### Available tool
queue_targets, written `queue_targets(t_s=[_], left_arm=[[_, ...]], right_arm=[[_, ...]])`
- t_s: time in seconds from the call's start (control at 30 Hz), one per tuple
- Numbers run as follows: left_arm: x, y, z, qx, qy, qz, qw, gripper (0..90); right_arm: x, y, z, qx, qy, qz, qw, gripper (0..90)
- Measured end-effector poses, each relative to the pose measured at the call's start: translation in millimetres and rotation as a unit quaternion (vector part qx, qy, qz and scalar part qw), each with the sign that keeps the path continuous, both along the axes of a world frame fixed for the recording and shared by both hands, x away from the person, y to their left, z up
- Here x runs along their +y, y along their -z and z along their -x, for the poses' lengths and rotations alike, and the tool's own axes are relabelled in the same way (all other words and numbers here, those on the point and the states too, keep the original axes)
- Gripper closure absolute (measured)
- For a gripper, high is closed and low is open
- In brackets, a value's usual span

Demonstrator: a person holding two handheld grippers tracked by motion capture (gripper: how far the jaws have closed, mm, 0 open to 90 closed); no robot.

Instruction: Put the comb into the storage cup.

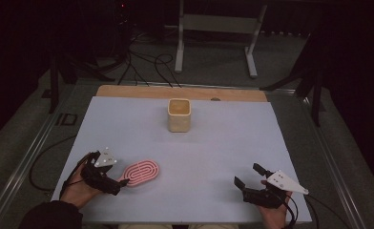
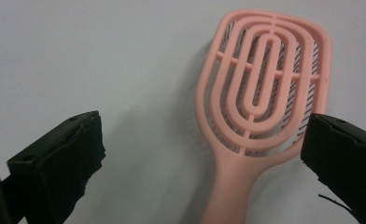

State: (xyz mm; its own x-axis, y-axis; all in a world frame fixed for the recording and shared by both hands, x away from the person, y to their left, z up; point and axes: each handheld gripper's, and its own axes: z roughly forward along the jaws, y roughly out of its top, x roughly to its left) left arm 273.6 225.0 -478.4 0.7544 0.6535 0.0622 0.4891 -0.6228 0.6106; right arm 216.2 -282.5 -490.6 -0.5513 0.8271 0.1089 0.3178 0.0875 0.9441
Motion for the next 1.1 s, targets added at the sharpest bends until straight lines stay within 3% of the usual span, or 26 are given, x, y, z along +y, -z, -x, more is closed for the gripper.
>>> queue_targets(t_s=[0.13,0.5,0.6,0.83,1.0,1.1], left_arm=[[-3.0,1.5,-1.3,0.017,0.011,-0.015,0.9997,0.1],[-5.5,6.1,-0.1,0.049,0.033,-0.033,0.9977,0.1],[-7.0,7.8,1.1,0.055,0.035,-0.053,0.9965,1.1],[-10.6,8.7,4.2,0.086,0.057,-0.084,0.9911,19.9],[-12.7,7.7,3.3,0.091,0.05,-0.116,0.9879,43.9],[-13.3,8.3,1.8,0.101,0.054,-0.117,0.9865,51.4]], right_arm=[[-0.3,0.1,-0.1,0.0,0.0,0.001,1.0,9.5],[-0.1,0.3,-0.2,0.002,-0.001,0.002,1.0,9.5],[0.2,0.3,-0.1,0.002,-0.001,0.001,1.0,9.5],[0.0,0.7,-0.5,0.001,-0.001,0.004,1.0,9.5],[-0.2,0.8,-0.7,0.002,-0.001,0.004,1.0,9.5],[0.1,0.7,-0.5,0.001,0.0,0.004,1.0,9.5]])
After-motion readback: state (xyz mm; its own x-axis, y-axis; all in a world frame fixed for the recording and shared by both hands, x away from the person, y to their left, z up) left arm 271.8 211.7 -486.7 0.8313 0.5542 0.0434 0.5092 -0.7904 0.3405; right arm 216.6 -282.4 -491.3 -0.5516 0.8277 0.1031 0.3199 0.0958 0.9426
